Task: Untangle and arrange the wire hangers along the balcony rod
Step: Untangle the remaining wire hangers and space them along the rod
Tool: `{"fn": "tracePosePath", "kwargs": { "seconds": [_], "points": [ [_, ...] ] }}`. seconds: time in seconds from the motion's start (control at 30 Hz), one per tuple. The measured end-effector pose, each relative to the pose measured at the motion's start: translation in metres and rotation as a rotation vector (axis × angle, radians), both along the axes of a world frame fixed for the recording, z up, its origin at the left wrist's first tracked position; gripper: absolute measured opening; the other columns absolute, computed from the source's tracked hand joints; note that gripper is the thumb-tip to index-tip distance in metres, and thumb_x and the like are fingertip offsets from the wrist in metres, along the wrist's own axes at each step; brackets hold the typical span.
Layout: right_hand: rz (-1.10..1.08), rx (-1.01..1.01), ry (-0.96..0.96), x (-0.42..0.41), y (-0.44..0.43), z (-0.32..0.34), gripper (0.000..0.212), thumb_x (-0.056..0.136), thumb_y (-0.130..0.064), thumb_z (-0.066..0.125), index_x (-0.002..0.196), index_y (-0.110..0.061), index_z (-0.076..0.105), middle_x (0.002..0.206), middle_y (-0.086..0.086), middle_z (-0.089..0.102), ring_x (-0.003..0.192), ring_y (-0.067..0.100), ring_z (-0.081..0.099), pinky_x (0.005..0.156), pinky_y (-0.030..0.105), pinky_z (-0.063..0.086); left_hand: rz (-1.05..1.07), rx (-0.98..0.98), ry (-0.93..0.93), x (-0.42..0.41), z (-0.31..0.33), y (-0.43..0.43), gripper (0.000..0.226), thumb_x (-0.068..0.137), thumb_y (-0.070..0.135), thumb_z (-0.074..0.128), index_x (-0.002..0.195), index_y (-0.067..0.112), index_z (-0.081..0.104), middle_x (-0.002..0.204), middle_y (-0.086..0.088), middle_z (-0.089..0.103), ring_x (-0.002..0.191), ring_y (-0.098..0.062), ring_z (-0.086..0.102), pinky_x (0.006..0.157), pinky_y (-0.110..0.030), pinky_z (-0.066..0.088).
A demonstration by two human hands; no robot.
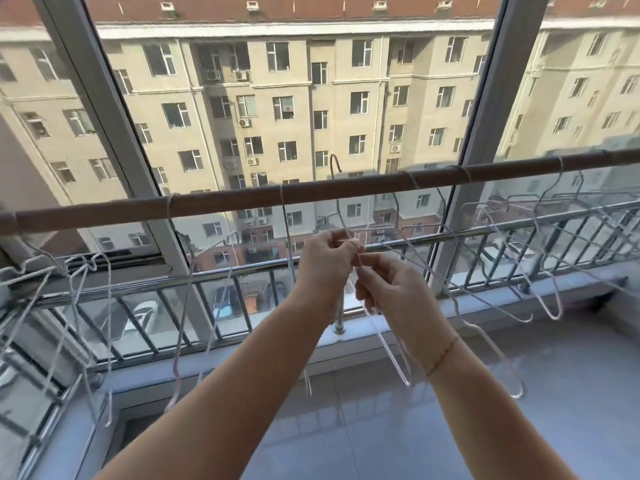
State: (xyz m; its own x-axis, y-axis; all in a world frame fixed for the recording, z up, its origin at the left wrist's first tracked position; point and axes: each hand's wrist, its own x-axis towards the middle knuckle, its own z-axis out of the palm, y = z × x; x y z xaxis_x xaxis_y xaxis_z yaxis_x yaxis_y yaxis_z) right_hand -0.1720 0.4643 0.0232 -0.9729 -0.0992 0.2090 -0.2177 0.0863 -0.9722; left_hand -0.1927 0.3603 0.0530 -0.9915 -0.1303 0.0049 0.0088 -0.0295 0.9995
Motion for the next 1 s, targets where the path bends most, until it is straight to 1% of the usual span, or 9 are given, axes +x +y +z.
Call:
{"fn": "tracePosePath", "kwargs": {
  "seconds": [0.13, 0.2, 0.27, 0.37, 0.53, 0.6, 0.7, 0.83, 1.0],
  "points": [
    [0.06, -0.014, -0.039, -0.015, -0.008, 0.001, 0.013, 0.092, -0.012, 0.051, 0.09, -0.012, 0.064, 0.06, 0.002, 0.057, 0.051, 0.008, 0.05, 0.051, 0.018, 0.043, 0.065, 0.0, -0.035, -0.013, -0.002, -0.007, 0.017, 0.089, 0.002, 0.054, 0.078, 0.013, 0.061, 0.079, -0.012, 0.063, 0.072, -0.024, 0.06, 0.072, -0.04, 0.053],
    [0.055, -0.008, -0.062, -0.018, -0.01, -0.008, 0.016, 0.093, -0.011, 0.049, 0.088, -0.011, 0.064, 0.062, 0.004, 0.058, 0.051, 0.007, 0.051, 0.049, 0.015, 0.042, 0.081, -0.034, -0.059, -0.015, -0.012, -0.009, 0.016, 0.088, 0.002, 0.055, 0.077, 0.011, 0.061, 0.075, -0.01, 0.062, 0.065, -0.021, 0.057, 0.064, -0.037, 0.05],
    [0.027, 0.028, -0.089, -0.019, -0.009, -0.02, 0.019, 0.095, -0.013, 0.046, 0.088, -0.009, 0.063, 0.068, 0.005, 0.06, 0.055, 0.008, 0.054, 0.051, 0.017, 0.044, 0.072, -0.084, -0.07, -0.014, -0.025, -0.01, 0.008, 0.087, 0.003, 0.056, 0.084, 0.007, 0.062, 0.072, -0.007, 0.06, 0.061, -0.017, 0.054, 0.063, -0.032, 0.046],
    [-0.031, 0.072, -0.107, -0.022, -0.002, -0.033, 0.018, 0.094, -0.016, 0.046, 0.093, -0.013, 0.064, 0.081, 0.006, 0.065, 0.071, 0.016, 0.059, 0.062, 0.028, 0.049, 0.037, -0.159, -0.119, -0.01, -0.042, -0.013, 0.013, 0.086, 0.006, 0.057, 0.096, 0.001, 0.064, 0.078, -0.009, 0.063, 0.067, -0.018, 0.054, 0.065, -0.031, 0.046],
    [-0.104, 0.242, -0.026, -0.029, 0.01, -0.04, 0.017, 0.091, -0.012, 0.051, 0.104, -0.019, 0.058, 0.103, 0.0, 0.063, 0.099, 0.015, 0.059, 0.09, 0.03, 0.048, -0.013, -0.203, -0.203, 0.004, -0.058, -0.021, 0.015, 0.088, -0.002, 0.05, 0.098, 0.005, 0.059, 0.074, -0.007, 0.057, 0.059, -0.015, 0.05, 0.042, -0.017, 0.043],
    [-0.083, 0.323, -0.012, -0.032, 0.013, -0.047, 0.022, 0.089, -0.013, 0.052, 0.108, -0.023, 0.056, 0.112, 0.001, 0.06, 0.108, 0.015, 0.055, 0.097, 0.035, 0.046, -0.019, -0.204, -0.219, 0.01, -0.064, -0.024, 0.019, 0.086, -0.006, 0.046, 0.097, 0.005, 0.058, 0.075, -0.007, 0.055, 0.057, -0.013, 0.048, 0.039, -0.011, 0.04],
    [-0.03, 0.462, 0.02, -0.032, 0.014, -0.056, 0.033, 0.088, -0.013, 0.054, 0.119, -0.023, 0.052, 0.126, 0.001, 0.054, 0.12, 0.015, 0.048, 0.106, 0.037, 0.038, -0.047, -0.247, -0.239, 0.017, -0.074, -0.028, 0.023, 0.085, -0.007, 0.044, 0.09, 0.009, 0.059, 0.07, -0.003, 0.055, 0.058, -0.011, 0.047, 0.045, -0.012, 0.038],
    [-0.012, 0.618, 0.065, -0.028, 0.016, -0.063, 0.043, 0.087, -0.01, 0.055, 0.129, -0.014, 0.049, 0.133, 0.002, 0.05, 0.127, 0.016, 0.043, 0.103, 0.022, 0.027, -0.1, -0.306, -0.27, 0.021, -0.087, -0.035, 0.026, 0.083, -0.008, 0.044, 0.088, 0.01, 0.062, 0.065, 0.002, 0.056, 0.061, -0.008, 0.048, 0.06, -0.018, 0.039],
    [0.118, 0.688, -0.058, -0.022, 0.024, -0.067, 0.03, 0.086, -0.013, 0.057, 0.116, -0.014, 0.059, 0.111, -0.002, 0.064, 0.108, 0.011, 0.057, 0.095, 0.021, 0.039, -0.15, -0.39, -0.292, 0.027, -0.096, -0.041, 0.035, 0.084, -0.008, 0.04, 0.08, 0.016, 0.064, 0.067, 0.004, 0.057, 0.065, -0.006, 0.051, 0.062, -0.011, 0.041]
  ]
}}
